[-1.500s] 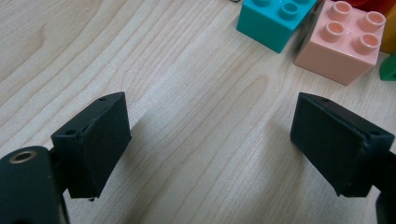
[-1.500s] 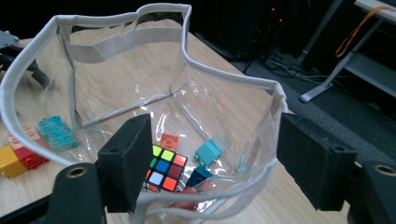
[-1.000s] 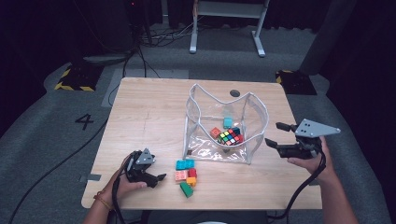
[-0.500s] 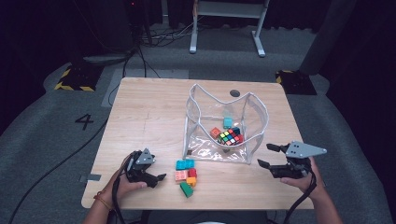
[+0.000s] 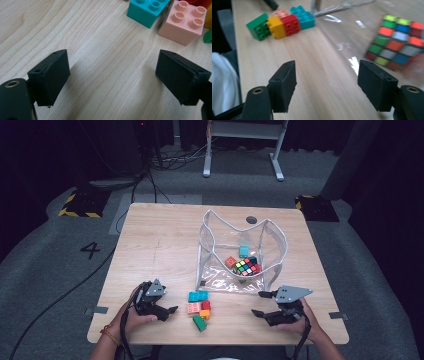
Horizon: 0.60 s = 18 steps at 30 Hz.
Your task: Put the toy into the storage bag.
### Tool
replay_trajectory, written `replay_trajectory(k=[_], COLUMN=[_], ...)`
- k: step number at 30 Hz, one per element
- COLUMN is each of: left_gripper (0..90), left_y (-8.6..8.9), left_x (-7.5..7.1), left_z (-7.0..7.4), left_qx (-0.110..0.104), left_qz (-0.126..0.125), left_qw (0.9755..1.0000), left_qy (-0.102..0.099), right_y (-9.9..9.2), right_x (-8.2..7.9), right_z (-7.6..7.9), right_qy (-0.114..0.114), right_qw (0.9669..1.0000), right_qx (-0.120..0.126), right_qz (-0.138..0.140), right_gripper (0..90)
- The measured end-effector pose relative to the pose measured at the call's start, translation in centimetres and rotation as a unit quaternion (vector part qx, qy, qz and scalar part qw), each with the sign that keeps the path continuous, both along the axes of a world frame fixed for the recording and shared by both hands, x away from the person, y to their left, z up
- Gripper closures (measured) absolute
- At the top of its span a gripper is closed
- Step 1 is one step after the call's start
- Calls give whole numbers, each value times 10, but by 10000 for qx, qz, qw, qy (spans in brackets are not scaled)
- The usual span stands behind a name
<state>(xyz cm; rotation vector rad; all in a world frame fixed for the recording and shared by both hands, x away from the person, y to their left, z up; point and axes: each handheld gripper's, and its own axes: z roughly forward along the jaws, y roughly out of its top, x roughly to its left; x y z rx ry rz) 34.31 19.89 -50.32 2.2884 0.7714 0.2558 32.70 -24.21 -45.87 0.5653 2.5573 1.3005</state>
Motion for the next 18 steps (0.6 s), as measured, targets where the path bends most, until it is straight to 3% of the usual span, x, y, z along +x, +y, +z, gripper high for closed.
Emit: replay_trajectory(k=[4, 8, 10, 18], left_gripper=[123, 122, 123, 123], left_y=[0, 0, 0, 0], left_x=[0, 0, 0, 0], left_z=[0, 0, 0, 0], left_qx=[10, 8, 38, 38], left_qz=[2, 0, 0, 0], left_qw=[10000, 10000, 10000, 10000], left_qy=[-18, -20, -51, -52], right_y=[26, 48, 59, 98], right_x=[-2, -8, -10, -14], right_z=[-13, -22, -27, -31], right_qy=[130, 329, 240, 12], right_qw=[9991, 9980, 9968, 9932], right_qx=[-74, -180, -168, -196], right_qz=[385, 513, 744, 1149], right_gripper=[327, 330, 338, 430])
